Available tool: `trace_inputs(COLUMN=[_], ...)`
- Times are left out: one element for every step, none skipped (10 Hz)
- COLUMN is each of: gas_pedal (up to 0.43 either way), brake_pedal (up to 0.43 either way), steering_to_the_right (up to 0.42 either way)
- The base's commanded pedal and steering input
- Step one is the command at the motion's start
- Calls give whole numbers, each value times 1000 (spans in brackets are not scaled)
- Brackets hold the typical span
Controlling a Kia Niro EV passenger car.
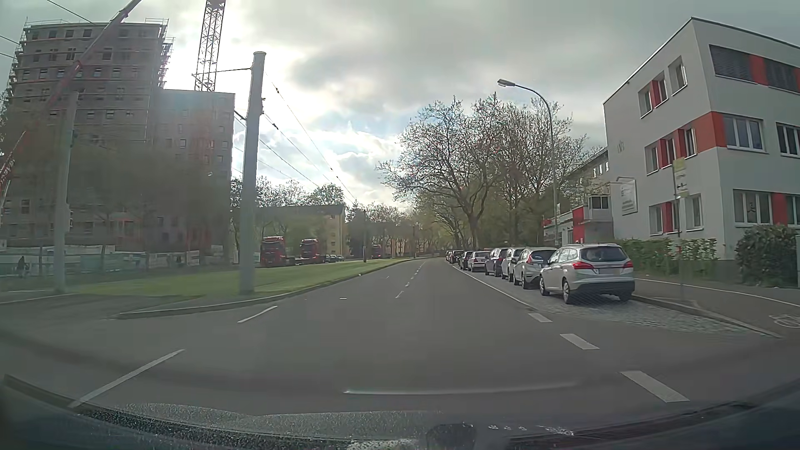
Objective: Follow the waypoints while adhering to traffic rules and regulations
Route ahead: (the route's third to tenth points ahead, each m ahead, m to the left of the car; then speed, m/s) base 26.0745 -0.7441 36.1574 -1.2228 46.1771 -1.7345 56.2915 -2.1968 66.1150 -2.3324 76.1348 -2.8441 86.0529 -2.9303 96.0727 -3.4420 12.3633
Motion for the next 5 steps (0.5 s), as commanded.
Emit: trace_inputs(gas_pedal=[118,118,118,118,118], brake_pedal=[0,0,0,0,0], steering_to_the_right=[-3,-3,-4,-3,-3])
